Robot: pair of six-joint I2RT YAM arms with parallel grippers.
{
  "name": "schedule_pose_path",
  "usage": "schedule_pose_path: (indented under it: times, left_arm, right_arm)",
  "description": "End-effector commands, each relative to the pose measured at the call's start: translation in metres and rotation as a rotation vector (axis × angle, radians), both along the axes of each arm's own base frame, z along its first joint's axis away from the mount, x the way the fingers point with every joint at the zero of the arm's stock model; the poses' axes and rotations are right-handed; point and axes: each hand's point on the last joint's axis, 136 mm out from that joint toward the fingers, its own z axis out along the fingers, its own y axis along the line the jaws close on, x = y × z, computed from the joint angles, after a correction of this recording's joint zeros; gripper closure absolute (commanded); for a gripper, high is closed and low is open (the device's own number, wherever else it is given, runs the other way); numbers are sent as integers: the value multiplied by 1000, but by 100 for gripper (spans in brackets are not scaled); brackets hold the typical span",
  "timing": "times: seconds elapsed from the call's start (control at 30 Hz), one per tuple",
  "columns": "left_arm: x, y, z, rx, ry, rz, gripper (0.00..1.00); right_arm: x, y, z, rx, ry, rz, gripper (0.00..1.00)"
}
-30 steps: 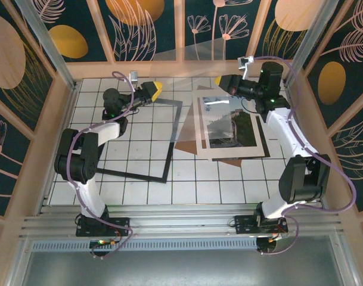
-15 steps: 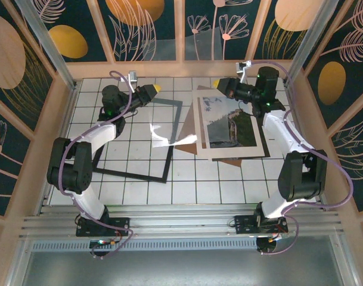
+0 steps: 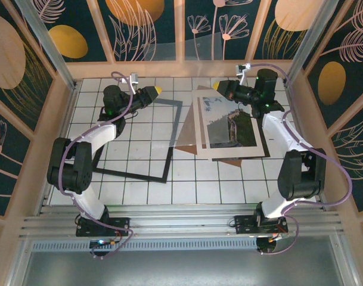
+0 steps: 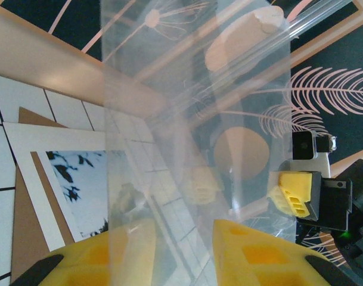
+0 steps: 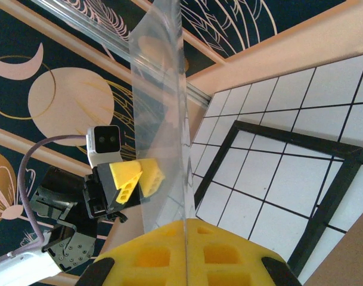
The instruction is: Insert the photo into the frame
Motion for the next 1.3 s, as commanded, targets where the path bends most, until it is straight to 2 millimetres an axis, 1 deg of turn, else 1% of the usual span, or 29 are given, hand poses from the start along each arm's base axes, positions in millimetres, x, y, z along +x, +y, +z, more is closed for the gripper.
schedule_pose_path:
  times: [0.0, 0.07, 0.17, 0.2, 0.23, 0.27, 0.3, 0.33, 0.37, 0.4, 0.43, 0.47, 0.53, 0.6, 0.63, 0.67, 0.7, 0.73, 0.8, 0.83, 0.87, 0.93, 1.0, 1.03, 1.07, 1.1, 1.13, 1.2, 1.27]
  left_arm:
    - [-4, -2, 8, 16, -39, -12, 72]
    - [-4, -2, 7, 20, -38, -9, 75]
    - [-3, -2, 5, 26, -33, -6, 85]
    - [-2, -1, 4, 34, -28, 1, 94]
    - [0, -1, 0, 50, -14, 8, 100]
    - [3, 2, -7, 80, 7, 28, 100]
    - [2, 7, -2, 124, 10, 60, 100]
    - [4, 13, -8, 182, 32, 97, 100]
    - [5, 20, -10, 269, 32, 149, 100]
    - [5, 31, -14, 370, 50, 216, 100]
    - [1, 42, -19, 464, 69, 265, 100]
    - [-5, 55, -21, 561, 91, 322, 100]
    - [-20, 77, -13, 681, 117, 389, 100]
    - [-36, 97, 10, 777, 109, 457, 100]
    - [-46, 108, 32, 850, 82, 513, 100]
    - [-53, 115, 49, 908, 63, 553, 100]
    - [-59, 120, 66, 953, 43, 573, 100]
    - [-65, 120, 86, 974, 9, 570, 100]
    - [-75, 114, 122, 950, -71, 529, 100]
    - [-80, 112, 142, 922, -113, 526, 100]
    - [-84, 111, 157, 906, -150, 525, 100]
    - [-90, 118, 186, 897, -207, 577, 100]
    - [-91, 132, 203, 922, -224, 657, 100]
    - [-90, 141, 208, 949, -218, 705, 100]
    - [-87, 149, 208, 983, -204, 744, 100]
    - [-84, 157, 204, 1041, -177, 782, 100]
    - [-80, 167, 197, 1129, -140, 839, 100]
    - [-77, 175, 172, 1320, -76, 879, 100]
    - [-75, 168, 160, 1349, -73, 859, 100]
  right_arm:
    - [5, -6, 1, -17, -24, -14, 100]
    - [6, -7, 0, -23, -24, -20, 100]
    - [6, -6, -3, -27, -21, -18, 100]
    - [7, -5, -5, -29, -17, -16, 100]
    - [8, -5, -7, -34, -16, -20, 100]
    - [10, -7, -9, -44, -13, -32, 95]
    - [15, -12, -16, -82, -9, -76, 83]
    - [20, -19, -21, -132, -10, -125, 79]
    - [27, -30, -30, -198, -6, -196, 74]
    - [33, -42, -40, -275, 0, -282, 65]
    - [37, -56, -48, -350, -1, -365, 58]
    - [39, -67, -56, -410, 2, -432, 54]
    - [40, -85, -68, -519, -13, -547, 49]
    - [39, -90, -77, -576, -29, -606, 46]
    - [38, -84, -80, -593, -41, -610, 45]
    - [38, -76, -83, -601, -51, -599, 44]
    - [36, -60, -88, -603, -59, -567, 43]
    - [33, -41, -93, -594, -67, -519, 42]
    - [24, -2, -106, -555, -49, -431, 38]
    - [16, 23, -115, -532, -45, -373, 36]
    - [9, 40, -123, -531, -40, -344, 35]
    - [-3, 70, -142, -558, -32, -308, 32]
    - [-14, 97, -163, -596, -14, -276, 29]
    - [-18, 108, -176, -618, 9, -262, 27]
    - [-22, 120, -187, -635, 29, -237, 27]
    - [-22, 126, -195, -659, 38, -242, 26]
    - [-22, 132, -204, -687, 46, -243, 26]
    - [-21, 139, -218, -741, 50, -252, 26]
    - [-20, 143, -230, -773, 63, -256, 27]
